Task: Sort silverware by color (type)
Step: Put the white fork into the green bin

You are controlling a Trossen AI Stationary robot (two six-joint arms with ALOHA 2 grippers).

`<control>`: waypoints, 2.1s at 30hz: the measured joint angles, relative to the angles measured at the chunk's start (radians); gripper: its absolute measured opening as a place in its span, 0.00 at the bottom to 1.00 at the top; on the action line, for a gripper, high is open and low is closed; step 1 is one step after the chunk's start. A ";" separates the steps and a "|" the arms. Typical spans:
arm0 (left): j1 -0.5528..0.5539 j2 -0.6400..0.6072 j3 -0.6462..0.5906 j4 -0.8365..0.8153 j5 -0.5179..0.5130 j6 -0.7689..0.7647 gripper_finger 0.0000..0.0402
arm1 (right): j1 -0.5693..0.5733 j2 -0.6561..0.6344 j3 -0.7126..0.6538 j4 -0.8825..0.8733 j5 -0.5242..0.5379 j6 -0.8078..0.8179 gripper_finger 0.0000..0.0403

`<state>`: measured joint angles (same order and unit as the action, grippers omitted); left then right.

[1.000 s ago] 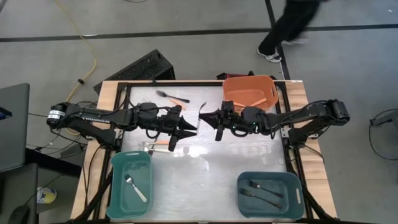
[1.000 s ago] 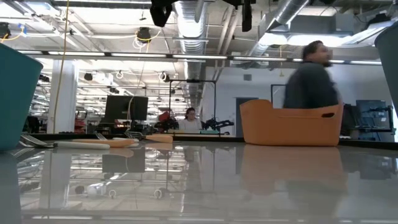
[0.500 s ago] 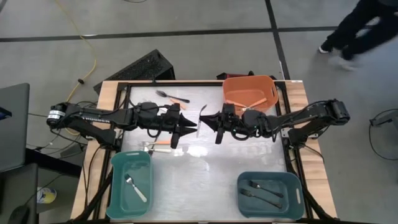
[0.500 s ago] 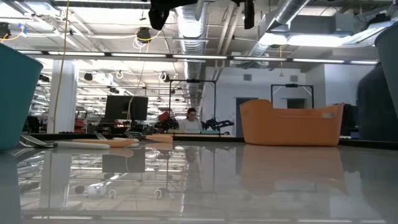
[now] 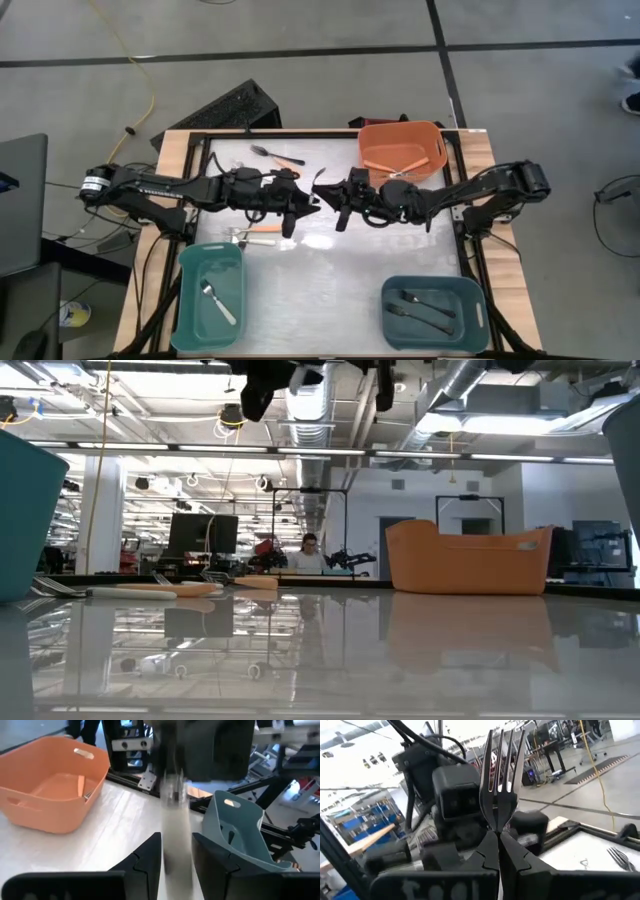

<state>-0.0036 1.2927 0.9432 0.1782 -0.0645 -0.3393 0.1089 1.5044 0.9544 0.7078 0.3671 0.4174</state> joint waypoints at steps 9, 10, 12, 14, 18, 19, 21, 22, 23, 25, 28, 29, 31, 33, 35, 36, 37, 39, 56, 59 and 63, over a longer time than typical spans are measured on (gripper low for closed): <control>0.001 -0.032 0.000 -0.019 -0.041 0.002 0.23 | 0.004 -0.002 0.021 -0.031 0.103 -0.007 0.04; 0.000 -0.040 0.000 -0.019 -0.062 0.002 0.23 | 0.003 -0.006 0.021 -0.029 0.108 -0.008 0.04; 0.000 -0.051 0.000 -0.038 -0.097 0.003 0.23 | 0.002 -0.007 0.022 -0.028 0.112 -0.008 0.04; 0.000 -0.050 0.000 -0.052 -0.109 0.003 0.23 | 0.001 -0.007 0.021 -0.029 0.125 -0.002 0.04; 0.000 -0.042 0.000 -0.055 -0.112 0.002 0.23 | 0.002 -0.007 0.021 -0.027 0.159 0.025 0.04; 0.000 -0.038 0.000 -0.054 -0.112 0.001 0.23 | 0.002 -0.007 0.021 -0.027 0.160 0.026 0.04; 0.000 -0.035 -0.001 -0.068 -0.112 -0.007 0.23 | 0.002 -0.007 0.021 -0.028 0.162 0.027 0.04; 0.000 -0.032 -0.001 -0.064 -0.115 -0.009 0.23 | 0.002 -0.007 0.021 -0.027 0.162 0.027 0.04; 0.000 -0.031 -0.001 -0.055 -0.120 -0.011 0.23 | 0.002 -0.007 0.021 -0.026 0.162 0.027 0.04; 0.000 -0.030 0.000 -0.059 -0.128 -0.011 0.23 | 0.002 -0.007 0.021 -0.026 0.163 0.028 0.04; 0.000 -0.029 0.000 -0.063 -0.129 -0.011 0.17 | 0.003 -0.007 0.021 -0.024 0.170 0.038 0.04; 0.000 -0.029 0.000 -0.064 -0.131 -0.013 0.14 | 0.002 -0.007 0.021 -0.025 0.169 0.048 0.04; 0.000 -0.029 0.000 -0.071 -0.131 -0.006 0.06 | 0.001 -0.007 0.021 -0.027 0.161 0.053 0.04; 0.000 -0.030 0.000 -0.076 -0.133 0.004 0.03 | 0.001 -0.007 0.021 -0.031 0.151 0.053 0.08; 0.000 -0.031 0.000 -0.076 -0.134 0.011 0.03 | 0.002 -0.007 0.021 -0.033 0.130 0.048 0.14; 0.000 -0.033 0.000 -0.078 -0.131 0.013 0.03 | 0.002 -0.007 0.021 -0.037 0.108 0.038 0.18; 0.000 -0.041 0.000 -0.089 -0.126 0.018 0.03 | 0.001 -0.007 0.021 -0.041 0.083 0.031 0.22; 0.006 -0.061 0.005 -0.137 -0.114 0.057 0.03 | 0.001 -0.011 0.021 -0.053 0.044 0.029 0.31; -0.302 -0.335 0.258 -1.439 0.537 -0.314 0.03 | -0.014 -0.192 0.021 -0.613 -0.470 0.045 0.58; -0.445 -0.364 0.174 -1.379 0.531 -0.560 0.03 | -0.021 -0.159 0.021 -0.623 -0.469 0.046 0.57; -0.587 -0.366 0.054 -1.283 0.530 -0.884 0.03 | -0.020 -0.123 0.021 -0.627 -0.471 0.046 0.57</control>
<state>-0.5907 0.9268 0.9972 -1.1046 0.4655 -1.2236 0.0891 1.3813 0.9749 0.0803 -0.1041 0.4633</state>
